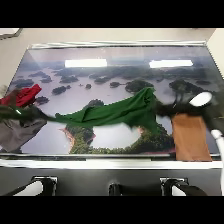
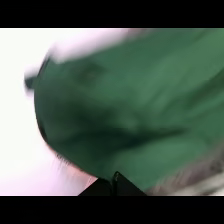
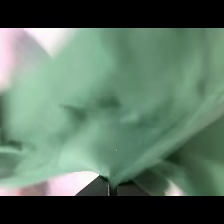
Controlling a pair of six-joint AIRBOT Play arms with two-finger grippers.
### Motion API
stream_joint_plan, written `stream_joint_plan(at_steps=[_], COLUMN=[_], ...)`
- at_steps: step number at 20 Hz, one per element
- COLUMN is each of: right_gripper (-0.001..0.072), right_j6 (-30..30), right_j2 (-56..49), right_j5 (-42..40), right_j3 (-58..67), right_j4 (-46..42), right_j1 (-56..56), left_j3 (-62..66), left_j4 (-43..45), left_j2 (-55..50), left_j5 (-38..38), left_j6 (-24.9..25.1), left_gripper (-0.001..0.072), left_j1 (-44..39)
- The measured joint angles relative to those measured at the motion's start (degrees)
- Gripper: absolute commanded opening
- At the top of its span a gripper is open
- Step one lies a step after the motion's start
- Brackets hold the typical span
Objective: Fold the shirts.
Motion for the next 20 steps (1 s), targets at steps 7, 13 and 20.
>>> stream_joint_plan(at_steps=[7, 13, 20], right_gripper=[0.0033, 0.0033, 0.0034], right_j6=[1.9, 7.5, 13.6], right_j2=[18.3, 24.6, 14.7], right_j5=[-12.7, -17.4, -11.5], right_j3=[36.4, 44.6, 45.8], right_j4=[-13.3, -21.9, -25.7], right_j1=[0.0, 0.0, 0.0], left_j3=[33.2, 40.7, 39.3], left_j4=[-3.1, 2.5, 7.0], left_j2=[21.8, 31.5, 22.3], left_j5=[15.0, 22.9, 14.3], left_j6=[-9.9, -16.4, -17.8], left_gripper=[0.0028, 0.0028, 0.0029], left_j1=[0.0, 0.0, -0.6])
